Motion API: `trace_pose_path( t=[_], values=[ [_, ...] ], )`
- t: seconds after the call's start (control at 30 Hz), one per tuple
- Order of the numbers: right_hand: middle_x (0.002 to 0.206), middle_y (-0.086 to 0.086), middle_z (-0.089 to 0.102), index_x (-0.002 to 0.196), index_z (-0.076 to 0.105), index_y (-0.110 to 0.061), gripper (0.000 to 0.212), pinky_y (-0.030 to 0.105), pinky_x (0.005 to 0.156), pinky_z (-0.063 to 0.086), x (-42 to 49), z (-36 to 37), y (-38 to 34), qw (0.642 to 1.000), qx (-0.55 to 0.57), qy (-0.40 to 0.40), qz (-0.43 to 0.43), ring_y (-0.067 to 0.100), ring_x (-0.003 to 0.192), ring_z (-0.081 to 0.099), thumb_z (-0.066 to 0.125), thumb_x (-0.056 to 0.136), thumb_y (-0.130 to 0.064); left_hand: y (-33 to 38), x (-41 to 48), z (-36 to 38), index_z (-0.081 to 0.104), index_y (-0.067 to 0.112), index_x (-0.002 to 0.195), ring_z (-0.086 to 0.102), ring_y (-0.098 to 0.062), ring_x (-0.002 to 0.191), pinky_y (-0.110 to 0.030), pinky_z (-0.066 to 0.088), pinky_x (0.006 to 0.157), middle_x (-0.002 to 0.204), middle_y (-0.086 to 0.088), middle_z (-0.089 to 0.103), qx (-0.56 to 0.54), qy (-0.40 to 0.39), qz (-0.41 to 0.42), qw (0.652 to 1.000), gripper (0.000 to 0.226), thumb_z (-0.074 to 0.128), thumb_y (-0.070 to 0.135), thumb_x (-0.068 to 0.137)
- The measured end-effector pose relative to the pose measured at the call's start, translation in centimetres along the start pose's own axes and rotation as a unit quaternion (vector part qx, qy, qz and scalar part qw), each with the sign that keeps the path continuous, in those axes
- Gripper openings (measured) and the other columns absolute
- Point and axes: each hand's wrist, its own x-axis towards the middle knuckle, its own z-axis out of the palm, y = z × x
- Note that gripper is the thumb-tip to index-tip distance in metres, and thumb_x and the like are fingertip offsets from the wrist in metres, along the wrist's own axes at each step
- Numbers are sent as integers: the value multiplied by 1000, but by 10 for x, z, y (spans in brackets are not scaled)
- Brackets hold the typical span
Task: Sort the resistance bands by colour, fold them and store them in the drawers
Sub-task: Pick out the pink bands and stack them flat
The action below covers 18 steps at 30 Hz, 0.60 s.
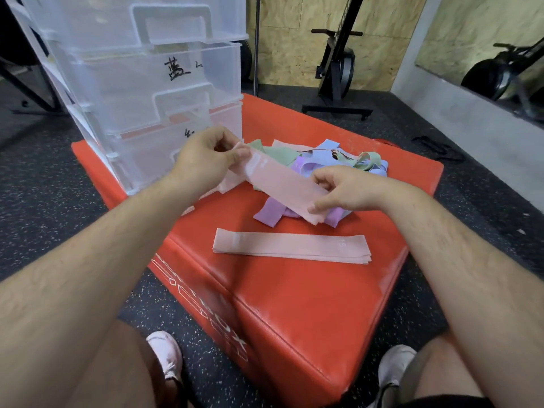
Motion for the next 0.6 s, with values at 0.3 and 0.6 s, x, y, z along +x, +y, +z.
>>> trace_pose_path(
  t=[0.3, 0.6],
  values=[
    [79, -2, 63, 83, 63, -16, 36, 36, 70, 43, -42, -17, 38, 994, -69, -21, 82, 17, 73, 56, 84, 73, -44, -31, -14, -7, 65, 20, 79, 65, -30, 77, -54, 56, 84, 84, -8, 68, 12, -10, -69, 998, 11, 74, 23, 85],
    [81, 6, 65, 95, 61, -10, 13, 32, 70, 54, -61, 12, 82, 969, 202, -34, 141, 17, 71, 64, 69, 89, -1, -76, -41, 6, 58, 19, 74, 57, -21, 72, -31, 47, 67, 73, -1, 62, 146, -20, -117, 982, 22, 75, 28, 85]
  ],
)
